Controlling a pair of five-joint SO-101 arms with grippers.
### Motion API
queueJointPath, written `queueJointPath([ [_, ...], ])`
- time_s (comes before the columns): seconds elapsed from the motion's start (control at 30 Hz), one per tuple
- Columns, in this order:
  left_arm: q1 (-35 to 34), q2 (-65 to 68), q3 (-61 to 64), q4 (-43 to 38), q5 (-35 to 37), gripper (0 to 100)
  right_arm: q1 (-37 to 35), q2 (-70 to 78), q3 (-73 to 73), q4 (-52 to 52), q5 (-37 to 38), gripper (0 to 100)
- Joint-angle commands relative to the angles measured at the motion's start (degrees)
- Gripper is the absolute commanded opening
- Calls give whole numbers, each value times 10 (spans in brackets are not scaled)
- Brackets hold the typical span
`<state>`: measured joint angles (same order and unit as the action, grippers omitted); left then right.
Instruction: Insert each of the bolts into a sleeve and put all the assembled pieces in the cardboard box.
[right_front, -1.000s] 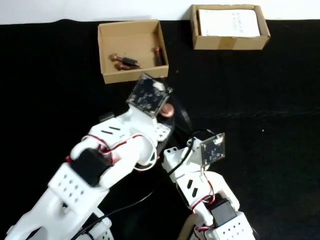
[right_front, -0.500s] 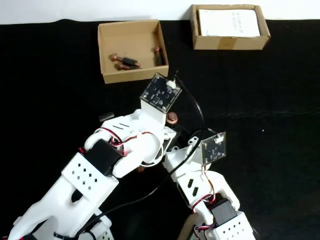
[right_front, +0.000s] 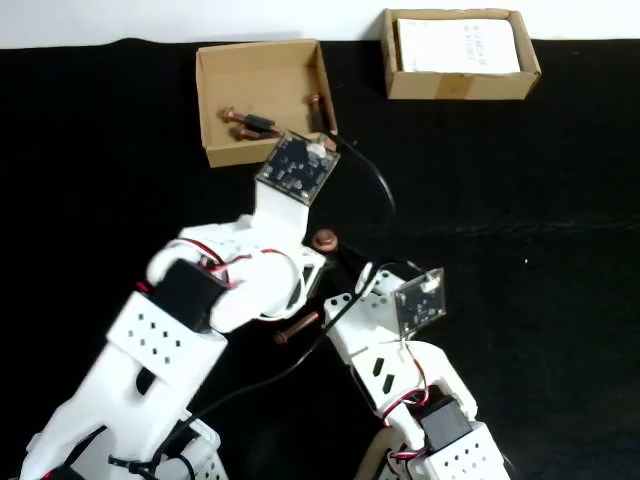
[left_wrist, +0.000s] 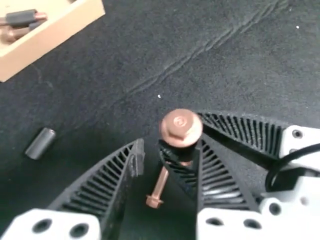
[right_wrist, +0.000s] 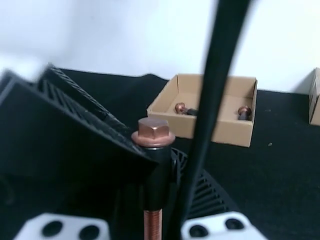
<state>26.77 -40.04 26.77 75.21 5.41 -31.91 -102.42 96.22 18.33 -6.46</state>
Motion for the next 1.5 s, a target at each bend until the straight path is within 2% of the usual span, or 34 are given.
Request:
queueJointPath([
  [0.0, -4, -3, -59, 62, -4, 199, 40, -1, 49, -26, 4, 8],
  [0.17, -4, -3, -172, 149, -4, 202, 64, -1, 46, -29, 4, 8],
  [0.37, -9, -3, -283, 208, -5, 200, 70, 4, -7, -42, 4, 8],
  [0.43, -36, -4, -290, 212, -5, 200, 70, 29, -36, -42, 4, 8],
  [0.53, -113, -4, -285, 211, -9, 191, 71, 99, -106, -43, 4, 8],
  [0.63, -193, -6, -255, 207, -11, 155, 71, 202, -202, -47, 3, 8],
  [0.73, -241, -47, -189, 200, -32, 151, 71, 328, -281, -91, 3, 8],
  [1.0, -329, -252, 146, 80, -57, 152, 71, 709, -476, -237, 4, 8],
  [1.1, -383, -291, 248, 13, -58, 194, 79, 860, -580, -255, 4, 8],
  [1.3, -405, -263, 411, -166, -58, 213, 89, 1142, -857, -259, 4, 8],
  [1.47, -405, -192, 487, -312, -55, 213, 87, 1315, -1098, -167, 4, 8],
])
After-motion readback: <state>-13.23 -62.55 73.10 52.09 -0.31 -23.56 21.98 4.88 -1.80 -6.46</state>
